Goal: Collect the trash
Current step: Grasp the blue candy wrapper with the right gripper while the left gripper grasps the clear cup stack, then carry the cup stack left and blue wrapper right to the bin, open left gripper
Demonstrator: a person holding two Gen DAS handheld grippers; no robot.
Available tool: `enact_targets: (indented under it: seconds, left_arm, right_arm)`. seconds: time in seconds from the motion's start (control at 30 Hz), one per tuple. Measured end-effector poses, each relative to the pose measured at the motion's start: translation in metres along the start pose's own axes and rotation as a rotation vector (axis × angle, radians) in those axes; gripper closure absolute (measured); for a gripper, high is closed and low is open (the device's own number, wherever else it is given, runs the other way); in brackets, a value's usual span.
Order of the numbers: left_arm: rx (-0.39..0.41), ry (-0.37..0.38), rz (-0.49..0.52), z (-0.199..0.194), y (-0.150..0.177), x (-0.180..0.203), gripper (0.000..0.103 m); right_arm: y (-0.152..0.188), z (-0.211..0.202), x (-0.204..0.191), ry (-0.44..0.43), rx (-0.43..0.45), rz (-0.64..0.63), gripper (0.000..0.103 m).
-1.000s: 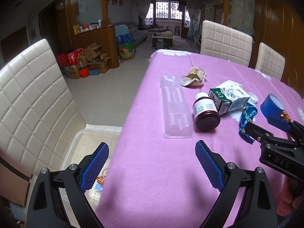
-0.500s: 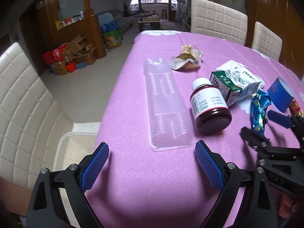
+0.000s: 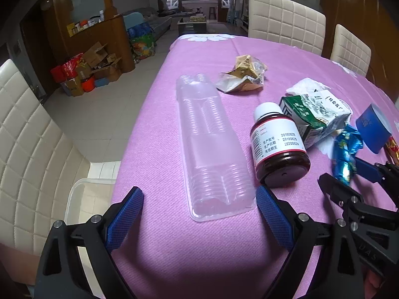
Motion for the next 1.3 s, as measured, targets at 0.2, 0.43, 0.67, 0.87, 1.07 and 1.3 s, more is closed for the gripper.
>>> enact_targets:
  seconds: [0.2, 0.43, 0.67, 0.87, 1.07, 1.3]
  left_arm:
    - [0.026, 0.024, 0.045, -0.009, 0.004, 0.01, 0.051]
    - [0.036, 0.021, 0.064, -0.017, 0.011, 0.013, 0.056]
    - [0.083, -0.018, 0.06, -0.037, 0.017, 0.009, 0.057]
    - [0.123, -0.029, 0.052, -0.057, 0.022, 0.007, 0.057]
    - [0.155, -0.034, 0.05, -0.076, 0.031, 0.007, 0.057]
    - [0.198, -0.05, 0.051, -0.101, 0.044, 0.002, 0.057]
  right_arm:
    - [0.002, -0.005, -0.004, 0.0, 0.011, -0.011, 0.064]
    - [0.006, -0.008, -0.001, 0.003, 0.005, -0.003, 0.065]
    - [0.007, -0.02, 0.003, 0.006, 0.033, 0.009, 0.067]
    - [0.005, -0.038, 0.001, 0.004, 0.07, 0.009, 0.067]
    - [0.004, -0.059, -0.007, 0.001, 0.111, -0.005, 0.067]
    - [0.004, -0.084, -0.022, -0.003, 0.161, -0.036, 0.067]
Point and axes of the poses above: each gripper's, at about its wrist camera, not at the fingertips, and z roughly the way its jaws point, x to its right, y to its underside, the point moved 1 cm from there along z, roughly the way its jaws point, and after that the axes turned 11 degrees about y, right-handed, at the moved point
